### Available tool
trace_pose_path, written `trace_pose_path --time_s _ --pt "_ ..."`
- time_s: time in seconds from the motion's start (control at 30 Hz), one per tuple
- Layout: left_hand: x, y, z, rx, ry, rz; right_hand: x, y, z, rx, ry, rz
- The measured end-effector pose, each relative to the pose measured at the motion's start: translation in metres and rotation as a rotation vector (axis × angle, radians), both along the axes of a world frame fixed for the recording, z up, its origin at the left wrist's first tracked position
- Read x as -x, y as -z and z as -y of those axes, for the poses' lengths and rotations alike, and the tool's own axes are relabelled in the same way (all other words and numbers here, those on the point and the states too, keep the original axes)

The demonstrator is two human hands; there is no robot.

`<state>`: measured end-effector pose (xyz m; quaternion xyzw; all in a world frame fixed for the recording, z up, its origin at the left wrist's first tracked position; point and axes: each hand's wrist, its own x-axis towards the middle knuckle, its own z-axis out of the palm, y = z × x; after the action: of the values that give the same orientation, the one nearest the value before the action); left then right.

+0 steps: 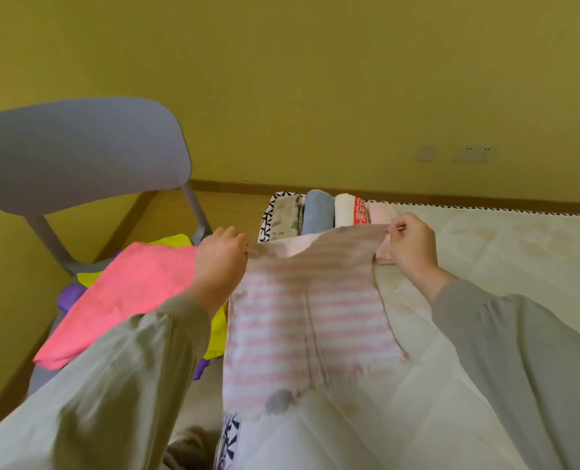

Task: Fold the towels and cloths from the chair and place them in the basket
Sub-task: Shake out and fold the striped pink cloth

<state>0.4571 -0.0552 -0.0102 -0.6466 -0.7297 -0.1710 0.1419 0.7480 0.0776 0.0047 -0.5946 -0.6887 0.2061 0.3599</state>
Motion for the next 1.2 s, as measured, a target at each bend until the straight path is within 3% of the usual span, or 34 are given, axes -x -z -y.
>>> trace_pose_path --time_s 0.2,0.37,0.57,0.7,0.93,1.03,1.2 --pt "-0.017 0.060 0.069 0.043 0.151 -0.027 -0.053 0.079 0.077 -0.119 -0.234 0.250" --pt "-0.025 0.096 0.109 0.323 0.269 -0.166 -0.087 0.135 0.112 -0.016 -0.418 0.567" --pt "-0.028 0.091 0.126 0.184 0.363 -0.221 -0.089 0.126 0.122 -0.189 -0.302 0.507" --pt "-0.033 0.108 0.146 0.274 0.444 -0.368 -0.100 0.139 0.134 -0.177 -0.392 0.627" --pt "-0.039 0.111 0.153 0.263 0.392 -0.312 -0.106 0.150 0.142 -0.181 -0.370 0.762" --pt "-0.042 0.114 0.158 0.292 0.269 -0.129 -0.102 0.154 0.149 -0.164 -0.302 0.748" --pt "-0.062 0.098 0.166 0.323 -0.415 0.612 -0.069 0.151 0.164 -0.243 -0.380 0.656"
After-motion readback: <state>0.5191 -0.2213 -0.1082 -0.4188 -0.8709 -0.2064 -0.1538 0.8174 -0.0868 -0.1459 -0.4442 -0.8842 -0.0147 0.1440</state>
